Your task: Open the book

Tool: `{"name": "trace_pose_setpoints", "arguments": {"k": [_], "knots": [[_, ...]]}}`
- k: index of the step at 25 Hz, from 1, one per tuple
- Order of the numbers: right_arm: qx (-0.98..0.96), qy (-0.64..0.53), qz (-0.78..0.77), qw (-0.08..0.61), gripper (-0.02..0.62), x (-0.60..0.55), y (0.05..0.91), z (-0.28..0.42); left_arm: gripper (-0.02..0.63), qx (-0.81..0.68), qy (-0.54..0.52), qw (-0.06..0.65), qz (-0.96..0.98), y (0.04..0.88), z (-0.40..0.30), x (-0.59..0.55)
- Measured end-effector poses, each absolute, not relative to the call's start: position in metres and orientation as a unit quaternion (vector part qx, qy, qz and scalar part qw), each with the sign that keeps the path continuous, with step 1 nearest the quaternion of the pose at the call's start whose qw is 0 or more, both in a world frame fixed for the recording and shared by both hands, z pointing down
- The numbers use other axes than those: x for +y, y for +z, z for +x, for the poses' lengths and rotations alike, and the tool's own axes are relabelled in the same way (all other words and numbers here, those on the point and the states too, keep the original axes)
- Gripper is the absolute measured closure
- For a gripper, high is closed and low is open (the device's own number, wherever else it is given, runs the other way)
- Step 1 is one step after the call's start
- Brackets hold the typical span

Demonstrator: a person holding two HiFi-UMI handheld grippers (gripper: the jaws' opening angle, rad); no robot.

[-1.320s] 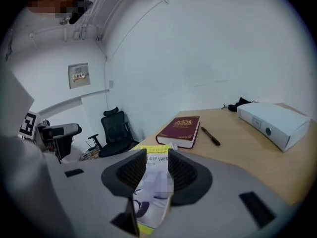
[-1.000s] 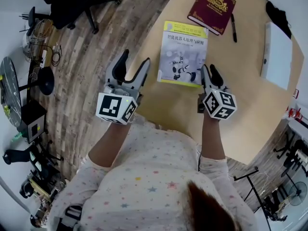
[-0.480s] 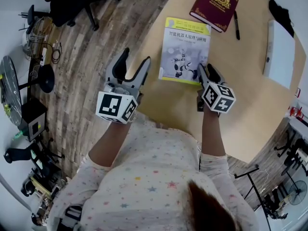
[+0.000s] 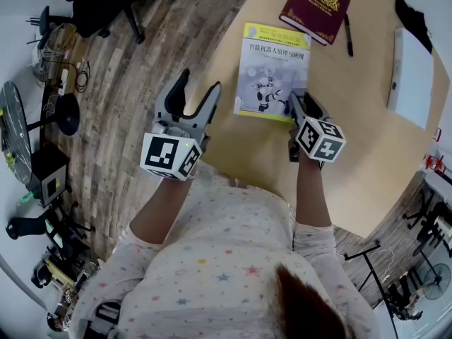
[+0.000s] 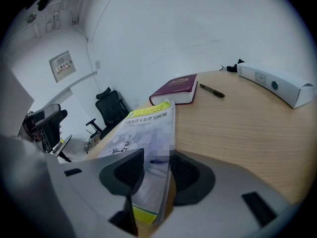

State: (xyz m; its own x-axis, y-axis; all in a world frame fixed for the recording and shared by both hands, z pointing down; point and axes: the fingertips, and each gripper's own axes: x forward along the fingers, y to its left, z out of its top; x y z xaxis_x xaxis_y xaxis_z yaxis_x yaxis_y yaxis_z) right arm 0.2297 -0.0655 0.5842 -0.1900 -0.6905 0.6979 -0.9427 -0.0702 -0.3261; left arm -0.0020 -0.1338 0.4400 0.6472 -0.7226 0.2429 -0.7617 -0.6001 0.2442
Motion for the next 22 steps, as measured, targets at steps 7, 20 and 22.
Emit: {"name": "trace_pose_setpoints", "arguments": {"k": [7,20,22], "knots": [[-0.662,0.379,0.625,0.162,0.459,-0.065,0.578,0.233,0.347,-0.415,0.060,0.163,0.893,0.439,-0.002,-0.131],[-0.660,0.360,0.642,0.151,0.554,-0.066,0.565,0.239,0.347,-0.412,0.060,0.161,0.895,0.436,-0.002,-0.127],[-0.661,0.358,0.643,0.146,0.559,-0.066,0.561,0.238,0.347,-0.412,0.059,0.159,0.895,0.435,-0.003,-0.127]]}}
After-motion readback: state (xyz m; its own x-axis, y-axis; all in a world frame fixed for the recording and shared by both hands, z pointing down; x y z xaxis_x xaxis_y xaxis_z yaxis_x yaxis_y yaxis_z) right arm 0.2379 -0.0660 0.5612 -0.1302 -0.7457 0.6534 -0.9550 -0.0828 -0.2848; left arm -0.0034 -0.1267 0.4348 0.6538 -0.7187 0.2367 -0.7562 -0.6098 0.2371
